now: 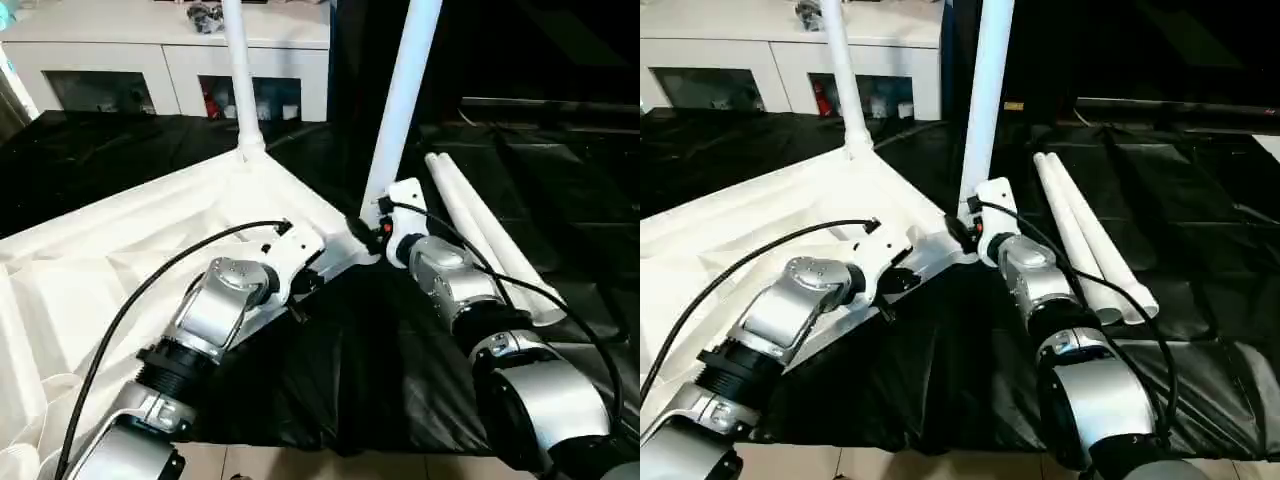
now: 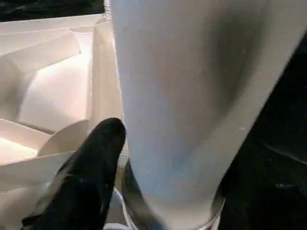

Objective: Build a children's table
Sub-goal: Insert table leg to table base

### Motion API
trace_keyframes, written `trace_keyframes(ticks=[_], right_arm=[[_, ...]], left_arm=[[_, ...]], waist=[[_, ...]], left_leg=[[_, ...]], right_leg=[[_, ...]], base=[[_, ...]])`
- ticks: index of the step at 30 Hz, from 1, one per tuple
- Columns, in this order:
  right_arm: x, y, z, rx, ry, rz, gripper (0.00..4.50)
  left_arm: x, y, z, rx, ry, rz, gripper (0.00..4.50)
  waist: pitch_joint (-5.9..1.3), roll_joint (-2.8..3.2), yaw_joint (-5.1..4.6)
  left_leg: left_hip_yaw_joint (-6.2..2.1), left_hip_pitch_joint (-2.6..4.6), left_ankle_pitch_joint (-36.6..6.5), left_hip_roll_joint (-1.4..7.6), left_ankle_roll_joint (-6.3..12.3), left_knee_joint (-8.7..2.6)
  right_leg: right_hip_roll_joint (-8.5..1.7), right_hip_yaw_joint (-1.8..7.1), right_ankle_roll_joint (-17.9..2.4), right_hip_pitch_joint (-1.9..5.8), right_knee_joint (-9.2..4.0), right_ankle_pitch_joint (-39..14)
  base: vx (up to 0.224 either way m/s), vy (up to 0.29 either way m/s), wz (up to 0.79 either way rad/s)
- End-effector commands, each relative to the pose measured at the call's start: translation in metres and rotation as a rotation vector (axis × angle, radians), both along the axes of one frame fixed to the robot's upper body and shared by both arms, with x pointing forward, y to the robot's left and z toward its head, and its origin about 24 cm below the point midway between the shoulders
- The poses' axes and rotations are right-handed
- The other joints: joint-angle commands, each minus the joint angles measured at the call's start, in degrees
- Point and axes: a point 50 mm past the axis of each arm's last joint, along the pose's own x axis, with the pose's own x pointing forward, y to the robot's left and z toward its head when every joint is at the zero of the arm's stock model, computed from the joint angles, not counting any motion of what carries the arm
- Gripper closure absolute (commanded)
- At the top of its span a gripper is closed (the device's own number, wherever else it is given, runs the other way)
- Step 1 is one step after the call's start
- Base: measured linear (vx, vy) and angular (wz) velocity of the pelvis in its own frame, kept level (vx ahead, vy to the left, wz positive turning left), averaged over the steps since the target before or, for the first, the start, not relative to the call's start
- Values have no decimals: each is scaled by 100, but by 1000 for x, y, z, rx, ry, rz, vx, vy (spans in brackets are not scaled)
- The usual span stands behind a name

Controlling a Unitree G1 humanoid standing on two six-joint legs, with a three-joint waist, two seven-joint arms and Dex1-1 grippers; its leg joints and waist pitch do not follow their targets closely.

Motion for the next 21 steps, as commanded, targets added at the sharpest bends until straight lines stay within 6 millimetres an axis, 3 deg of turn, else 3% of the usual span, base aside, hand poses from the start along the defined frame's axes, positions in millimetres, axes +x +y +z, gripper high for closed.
trace_keyframes(ticks=[1, 6, 7, 8, 9, 11, 13, 15, 16, 19, 21], right_arm=[[-23, 15, -38, 3, 172, 92, 107], [-16, 11, -25, 18, 104, 109, 68], [-15, 7, -21, 1, 81, 112, 57], [-14, 7, -21, 0, 78, 113, 45], [-13, 3, -16, -1, 53, 143, 45], [-13, -3, -9, 10, 29, 198, 45], [-15, -7, -5, 15, 18, 257, 45], [-18, -12, -3, -1, 11, 318, 45], [-23, -18, -1, -27, 8, 380, 45], [-28, -27, 1, -50, 7, 434, 45], [-31, -33, 3, -57, 1, 462, 45]], left_arm=[[7, -19, 35, -56, -153, -88, 450], [5, -19, 38, -89, -181, -161, 450], [5, -18, 39, -97, -178, -173, 450], [4, -17, 39, -98, -178, -175, 450], [4, -15, 39, -101, -180, -205, 450], [3, -12, 40, -106, -181, -240, 450], [2, -10, 40, -117, -175, -265, 450], [1, -8, 39, -123, -164, -281, 450], [0, -6, 39, -129, -161, -321, 450], [-3, -3, 38, -135, -146, -361, 450], [-5, -2, 37, -149, -135, -396, 450]], waist=[[-263, 62, 32], [-288, 64, 28], [-317, 61, 37], [-317, 61, 37], [-367, 66, 59], [-392, 76, 99], [-404, 65, 149], [-421, 67, 201], [-416, 122, 240], [-420, 95, 290], [-403, 97, 336]], left_leg=[[-26, 43, -1901, 117, -106, -433], [-23, 25, -1684, 117, -52, -415], [-9, 11, -1353, 113, 22, -377], [-9, 11, -1353, 113, 22, -377], [0, -6, -844, 95, 151, -312], [20, -19, -397, 81, 364, -248], [26, -36, -170, 81, 534, -211], [33, -29, -15, 81, 643, -179], [39, -17, 53, 100, 701, -151], [35, -38, 82, 106, 696, -131], [42, -25, -157, 118, 636, -147]], right_leg=[[-247, 167, -1223, 153, -483, -1125], [-246, 167, -1276, 175, -452, -847], [-237, 166, -1367, 192, -399, -340], [-237, 166, -1367, 192, -399, -340], [-219, 155, -1490, 221, -321, 397], [-198, 137, -1602, 218, -258, 1147], [-184, 120, -1657, 239, -214, 1543], [-182, 114, -1700, 235, -175, 1779], [-166, 94, -1696, 211, -178, 1855], [-173, 79, -1701, 233, -146, 1831], [-200, 90, -1683, 220, -177, 1452]], base=[[0, 0, 0], [0, 0, 0], [0, 0, 0], [0, 0, 0], [0, 0, 0], [0, 0, 0], [0, 0, 0], [0, 0, 0], [0, 0, 0], [0, 0, 0], [0, 0, 0]])
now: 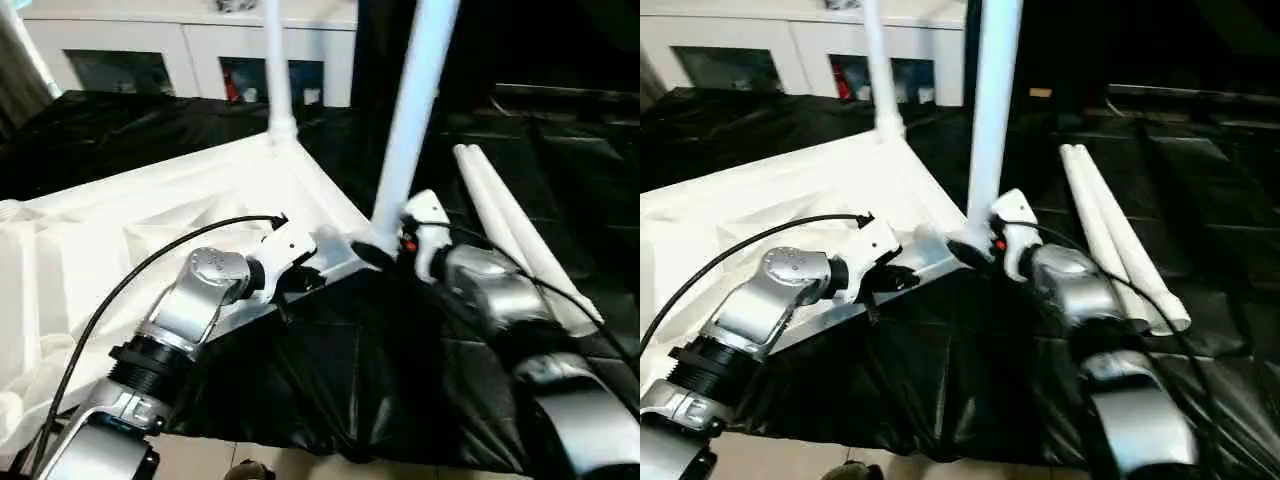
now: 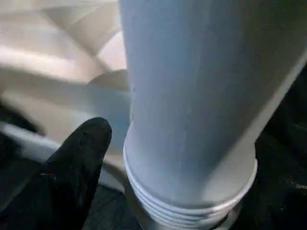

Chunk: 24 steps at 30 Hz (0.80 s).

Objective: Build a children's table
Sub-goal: Insert table leg to table base

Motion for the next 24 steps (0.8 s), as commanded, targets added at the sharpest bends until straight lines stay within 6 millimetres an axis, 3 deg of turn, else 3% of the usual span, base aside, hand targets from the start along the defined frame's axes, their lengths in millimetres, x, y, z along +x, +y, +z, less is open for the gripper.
trace_keyframes(ticks=[1, 2, 10, 14, 18, 24], right_arm=[[-10, 7, 0, -3, 18, 120, 45], [-14, 3, 1, -7, 19, 154, 45], [-32, -10, 4, -52, 40, 258, 45], [-40, -10, 5, -54, 54, 290, 69], [-42, -10, 6, -54, 56, 295, 103], [-45, -9, 7, -45, 64, 303, 152]], left_arm=[[-2, -17, 24, -96, -93, -160, 450], [-5, -15, 24, -99, -92, -199, 450], [-11, -10, 22, -99, -44, -310, 450], [-11, -6, 18, -80, -41, -334, 450], [-11, -4, 16, -68, -37, -340, 450], [-11, -1, 12, -55, -32, -344, 450]], waist=[[-441, 75, 20], [-420, 39, 33], [-395, 74, 63], [-408, 70, 81], [-406, 93, 94], [-428, 78, 128]], left_leg=[[31, 182, -320, 100, 525, -252], [26, 182, -394, 94, 499, -264], [20, 178, -800, 110, 261, -288], [13, 163, -691, 87, 285, -263], [11, 170, -799, 97, 222, -270], [8, 170, -644, 93, 243, -246]], right_leg=[[-211, 145, -1677, 335, -197, 1226], [-194, 142, -1625, 354, -239, 1095], [-232, 169, -1541, 323, -250, 361], [-222, 175, -1502, 333, -232, 493], [-233, 174, -1500, 319, -242, 282], [-225, 172, -1517, 323, -211, 512]], base=[[0, 0, 0], [0, 0, 0], [0, 0, 0], [0, 0, 0], [0, 0, 0], [0, 0, 0]])
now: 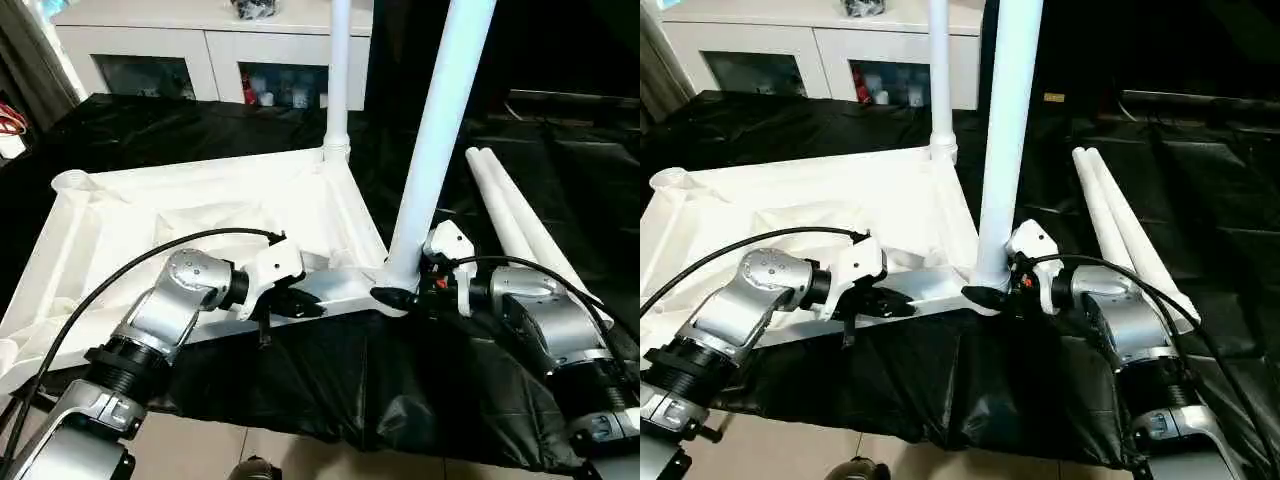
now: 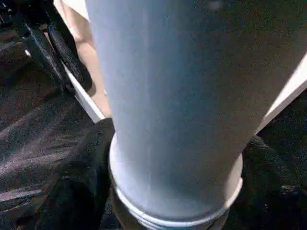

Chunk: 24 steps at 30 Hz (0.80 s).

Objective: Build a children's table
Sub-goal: Insert table leg to table base

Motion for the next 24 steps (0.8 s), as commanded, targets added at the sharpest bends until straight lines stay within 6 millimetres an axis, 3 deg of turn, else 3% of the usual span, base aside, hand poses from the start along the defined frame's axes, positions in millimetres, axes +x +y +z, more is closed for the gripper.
trace_keyframes(ticks=[1, 12, 13, 15, 17, 20, 24], right_arm=[[-4, 14, 0, 17, 11, 72, 160], [-7, 20, -7, 39, 43, 63, 176], [0, 24, -13, 70, 33, -57, 176], [3, 26, -16, 77, 29, -110, 176], [16, 35, -29, 66, 36, -316, 176], [24, 53, -39, 82, 64, -461, 176], [30, 78, -41, 112, 62, -547, 176]], left_arm=[[1, -14, 15, -60, -67, -77, 450], [1, -13, 11, -68, -53, -36, 450], [10, -17, 10, -86, -71, 75, 450], [13, -19, 10, -90, -81, 119, 450], [28, -29, 9, -84, -129, 277, 450], [37, -41, 9, -91, -156, 401, 450], [40, -58, 9, -94, -186, 437, 450]], waist=[[-468, -1, -25], [-471, -31, -21], [-469, -51, -30], [-463, -36, -43], [-454, -47, -66], [-425, -72, -126], [-417, -51, -150]], left_leg=[[11, 150, -599, 88, 298, -320], [14, 145, -592, 89, 321, -310], [20, 138, -573, 85, 326, -306], [15, 148, -699, 80, 219, -322], [8, 155, -764, 81, 130, -338], [4, 166, -1024, 60, -68, -376], [2, 176, -1182, 59, -92, -395]], right_leg=[[-209, 163, -1527, 317, -303, 565], [-215, 164, -1535, 316, -294, 479], [-212, 169, -1533, 313, -289, 502], [-237, 169, -1521, 305, -320, 204], [-237, 172, -1482, 300, -337, 48], [-249, 185, -1364, 302, -393, -517], [-254, 200, -1207, 283, -442, -780]], base=[[0, 0, 0], [0, 0, 0], [0, 0, 0], [0, 0, 0], [0, 0, 0], [0, 0, 0], [0, 0, 0]])
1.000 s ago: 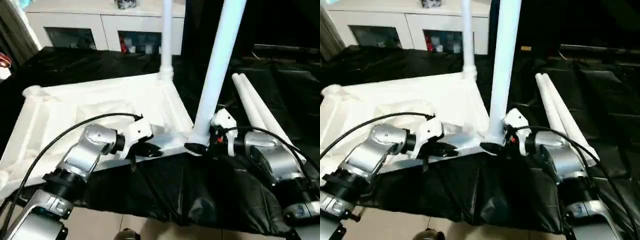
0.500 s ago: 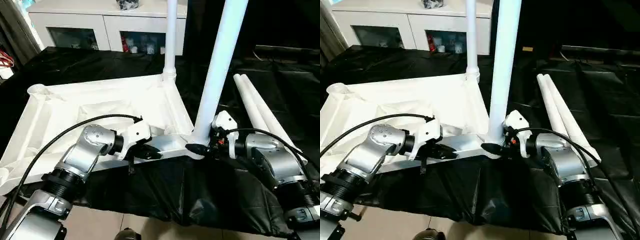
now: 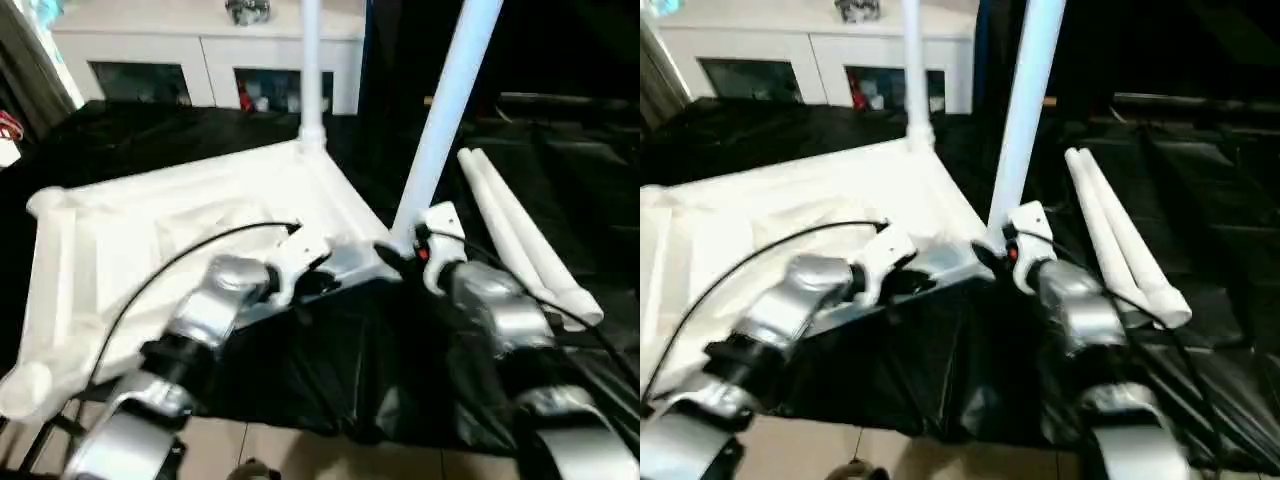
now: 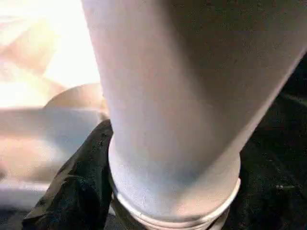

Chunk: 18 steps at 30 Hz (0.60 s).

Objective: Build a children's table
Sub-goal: Insert table leg to table base

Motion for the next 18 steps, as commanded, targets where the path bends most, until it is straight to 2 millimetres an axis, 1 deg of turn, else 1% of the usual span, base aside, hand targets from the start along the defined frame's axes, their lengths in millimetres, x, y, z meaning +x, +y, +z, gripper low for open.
trace_keyframes(ticks=[1, 2, 3, 4, 5, 6, 7, 9, 10, 12, 13, 15, 16, 17, 18], right_arm=[[-11, 57, -17, 57, 60, 124, 176], [-11, 60, -16, 67, 49, 128, 176], [-11, 61, -15, 72, 44, 132, 176], [-11, 62, -15, 76, 41, 136, 176], [-11, 63, -15, 81, 35, 143, 141], [-11, 62, -14, 88, 34, 153, 120], [-10, 62, -14, 90, 34, 156, 106], [-9, 56, -12, 76, 25, 160, 97], [-8, 50, -11, 50, 8, 161, 71], [-7, 42, -8, 29, -10, 183, 71], [-8, 34, -5, 19, -22, 224, 71], [-11, 26, -2, 6, -30, 276, 71], [-12, 22, -1, -3, -31, 300, 71], [-15, 14, 1, -13, -28, 339, 71], [-15, 14, 1, -14, -28, 343, 71]], left_arm=[[14, -22, 25, -22, -147, 55, 450], [13, -24, 25, -21, -152, 45, 450], [13, -24, 25, -23, -154, 40, 450], [13, -24, 25, -25, -155, 36, 450], [12, -25, 25, -32, -158, 27, 450], [11, -23, 25, -39, -156, 13, 450], [10, -22, 25, -43, -155, 7, 450], [7, -18, 24, -51, -152, -25, 450], [5, -15, 23, -50, -152, -43, 450], [3, -11, 21, -48, -143, -62, 450], [1, -7, 20, -48, -137, -90, 450], [-1, -4, 20, -50, -129, -114, 450], [-2, -3, 20, -52, -129, -128, 450], [-4, 0, 19, -57, -113, -149, 450], [-5, 0, 19, -57, -111, -150, 450]], waist=[[-402, -86, -41], [-402, -63, -42], [-403, -90, -47], [-403, -74, -45], [-406, -89, -50], [-407, -90, -50], [-405, -83, -53], [-409, -78, -62], [-407, -80, -76], [-415, -83, -89], [-422, -88, -113], [-427, -88, -119], [-435, -94, -125], [-435, -91, -128], [-431, -94, -125]], left_leg=[[0, 109, -1209, 61, -94, -436], [2, 121, -1219, 57, -100, -434], [4, 116, -1217, 60, -80, -435], [-1, 109, -1213, 62, -44, -437], [3, 112, -1183, 67, -16, -437], [2, 110, -1161, 67, -2, -436], [4, 111, -1161, 66, 19, -438], [0, 101, -1176, 66, 42, -439], [3, 100, -1181, 65, 50, -440], [2, 91, -1121, 63, 78, -432], [6, 78, -1025, 57, 136, -418], [10, 75, -942, 56, 195, -405], [12, 69, -823, 54, 263, -387], [19, 66, -751, 57, 323, -379], [17, 68, -744, 57, 343, -381]], right_leg=[[-246, 160, -1189, 257, -477, -838], [-245, 160, -1168, 245, -483, -888], [-249, 163, -1157, 253, -488, -882], [-249, 162, -1143, 261, -484, -865], [-243, 161, -1142, 258, -482, -800], [-240, 159, -1153, 261, -474, -763], [-232, 158, -1161, 255, -476, -750], [-238, 159, -1170, 257, -471, -734], [-234, 161, -1173, 256, -470, -711], [-237, 159, -1195, 271, -462, -604], [-226, 155, -1234, 288, -441, -411], [-224, 158, -1260, 296, -431, -268], [-213, 155, -1293, 307, -409, -73], [-217, 157, -1337, 301, -400, 52], [-216, 154, -1348, 305, -402, 53]], base=[[0, 0, 0], [0, 0, 0], [0, 0, 0], [0, 0, 0], [0, 0, 0], [0, 0, 0], [0, 0, 0], [0, 0, 0], [0, 0, 0], [0, 0, 0], [0, 0, 0], [0, 0, 0], [0, 0, 0], [0, 0, 0], [0, 0, 0]])
